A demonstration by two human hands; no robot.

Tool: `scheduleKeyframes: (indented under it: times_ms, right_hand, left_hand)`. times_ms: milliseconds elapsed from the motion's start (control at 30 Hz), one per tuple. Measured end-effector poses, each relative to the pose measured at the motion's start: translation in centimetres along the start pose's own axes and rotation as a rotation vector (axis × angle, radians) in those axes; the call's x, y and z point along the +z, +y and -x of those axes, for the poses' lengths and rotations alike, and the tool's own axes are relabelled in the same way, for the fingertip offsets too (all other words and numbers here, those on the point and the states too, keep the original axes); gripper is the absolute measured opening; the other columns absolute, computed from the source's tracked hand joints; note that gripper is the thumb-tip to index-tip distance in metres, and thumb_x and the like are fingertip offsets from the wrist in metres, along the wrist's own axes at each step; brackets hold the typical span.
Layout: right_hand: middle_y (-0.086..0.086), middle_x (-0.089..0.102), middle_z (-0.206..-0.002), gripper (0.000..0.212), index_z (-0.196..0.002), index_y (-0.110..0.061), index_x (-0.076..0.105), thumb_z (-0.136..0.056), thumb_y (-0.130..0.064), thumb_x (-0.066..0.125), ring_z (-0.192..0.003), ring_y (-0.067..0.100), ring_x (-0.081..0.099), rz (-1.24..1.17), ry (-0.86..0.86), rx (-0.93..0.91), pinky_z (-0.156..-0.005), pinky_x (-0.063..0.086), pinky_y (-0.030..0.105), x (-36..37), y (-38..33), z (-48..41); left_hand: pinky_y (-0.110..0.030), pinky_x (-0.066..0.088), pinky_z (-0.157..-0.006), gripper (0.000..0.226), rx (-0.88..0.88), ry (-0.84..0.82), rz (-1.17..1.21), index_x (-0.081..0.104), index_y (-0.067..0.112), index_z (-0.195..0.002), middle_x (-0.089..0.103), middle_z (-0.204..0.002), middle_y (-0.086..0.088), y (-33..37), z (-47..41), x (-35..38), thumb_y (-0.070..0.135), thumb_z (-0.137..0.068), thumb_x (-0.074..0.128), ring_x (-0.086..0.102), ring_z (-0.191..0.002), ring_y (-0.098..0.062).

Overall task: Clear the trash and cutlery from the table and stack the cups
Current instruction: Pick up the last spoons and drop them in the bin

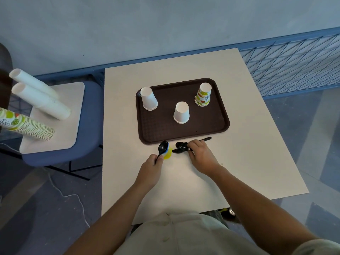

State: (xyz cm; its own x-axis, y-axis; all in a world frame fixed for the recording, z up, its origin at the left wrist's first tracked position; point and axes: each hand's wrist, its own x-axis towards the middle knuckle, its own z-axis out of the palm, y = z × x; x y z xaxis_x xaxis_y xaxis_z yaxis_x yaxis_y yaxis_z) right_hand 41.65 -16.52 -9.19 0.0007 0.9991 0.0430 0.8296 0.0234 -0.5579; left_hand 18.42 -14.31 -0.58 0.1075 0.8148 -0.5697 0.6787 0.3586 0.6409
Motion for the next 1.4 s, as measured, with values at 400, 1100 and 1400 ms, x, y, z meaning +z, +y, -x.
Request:
scheduleKeyframes:
  times_ms: [400, 1100, 1400]
  right_hand:
    - [0.011, 0.053, -0.103, 0.013, -0.099, -0.007, 0.061, -0.089, 0.0, 0.057, -0.086, 0.032, 0.044, 0.278, -0.124, 0.158, -0.073, 0.05, 0.05, -2.1, 3.1, -0.1]
    - [0.009, 0.057, -0.098, 0.016, -0.102, -0.007, 0.056, -0.098, -0.003, 0.042, -0.101, 0.03, 0.046, 0.222, -0.198, 0.392, -0.079, 0.043, 0.038, -2.0, -0.8, 2.7]
    - [0.014, 0.06, -0.089, 0.013, -0.098, -0.01, 0.047, -0.105, -0.02, 0.042, -0.075, 0.033, 0.056, -0.137, -0.236, 0.497, -0.065, 0.041, 0.036, -1.4, -5.7, 3.7]
  left_hand:
    - [-0.036, 0.034, -0.062, 0.039, -0.006, 0.011, 0.005, 0.049, 0.01, -0.087, 0.054, -0.076, -0.001, -0.4, 0.6, -0.7, 0.044, -0.107, 0.044, 0.045, -0.066, -0.017]
    - [-0.032, 0.033, -0.06, 0.027, -0.035, -0.035, 0.116, 0.063, 0.012, -0.098, 0.052, -0.073, 0.002, -1.2, 2.5, -1.1, 0.035, -0.101, 0.051, 0.043, -0.062, -0.018]
    - [-0.031, 0.028, -0.053, 0.025, 0.012, -0.082, 0.219, 0.07, 0.026, -0.1, 0.043, -0.065, 0.005, -3.8, 4.9, -2.3, 0.035, -0.105, 0.047, 0.035, -0.053, -0.012]
